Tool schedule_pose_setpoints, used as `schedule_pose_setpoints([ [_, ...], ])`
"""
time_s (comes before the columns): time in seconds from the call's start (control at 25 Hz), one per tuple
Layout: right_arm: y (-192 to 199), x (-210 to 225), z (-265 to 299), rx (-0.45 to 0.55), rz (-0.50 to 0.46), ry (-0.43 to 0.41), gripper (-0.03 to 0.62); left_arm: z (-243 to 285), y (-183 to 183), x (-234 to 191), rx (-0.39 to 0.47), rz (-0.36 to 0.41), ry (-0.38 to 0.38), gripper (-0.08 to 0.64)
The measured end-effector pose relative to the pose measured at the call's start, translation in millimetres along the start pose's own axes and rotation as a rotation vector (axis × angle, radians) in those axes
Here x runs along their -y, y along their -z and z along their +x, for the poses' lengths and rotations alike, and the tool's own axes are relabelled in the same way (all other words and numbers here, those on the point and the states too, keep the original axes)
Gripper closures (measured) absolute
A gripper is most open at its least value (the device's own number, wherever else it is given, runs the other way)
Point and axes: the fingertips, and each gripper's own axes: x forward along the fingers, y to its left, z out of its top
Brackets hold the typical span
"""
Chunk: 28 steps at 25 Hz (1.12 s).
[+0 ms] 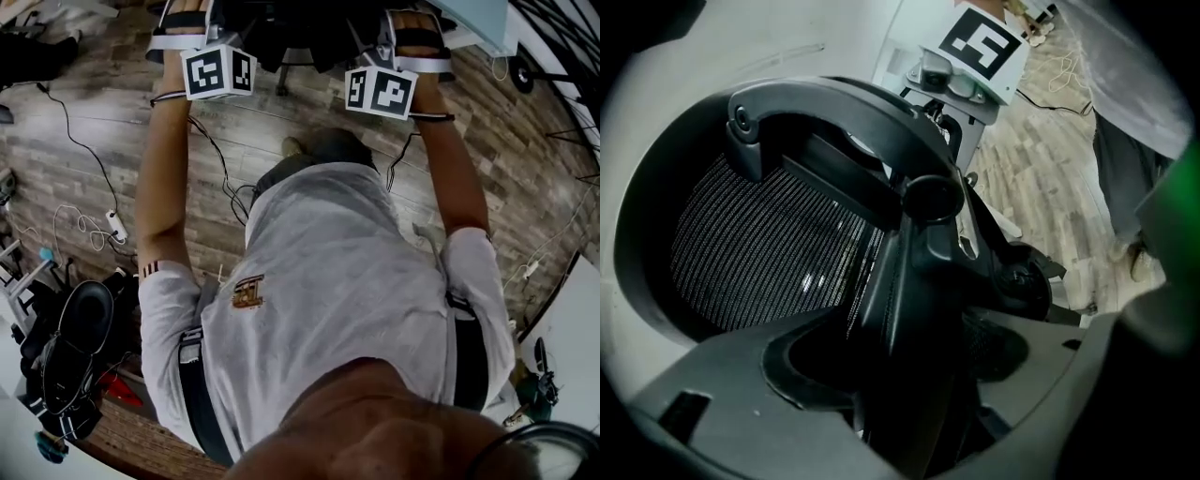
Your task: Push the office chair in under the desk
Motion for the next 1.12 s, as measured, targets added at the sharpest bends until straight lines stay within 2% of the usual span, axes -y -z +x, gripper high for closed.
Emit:
schedule_pose_setpoints([
  [0.4, -2.0, 26.0, 80.2, -0.044, 0.008, -0.008, 0.328, 63.3, 48.8, -38.4, 0.04, 0.004, -0.003, 0.215],
  [0.76, -29.4, 38.1, 153.9, -0.078, 0.033, -0.009, 0.328, 112.0, 115.6, -66.4, 0.069, 0.017, 0.011, 0.215],
  [1.12, -48.9, 51.4, 202.9, -0.166, 0.055, -0.005, 0.327, 140.3, 158.9, -90.4, 0.171, 0.039, 0.028, 0.215],
])
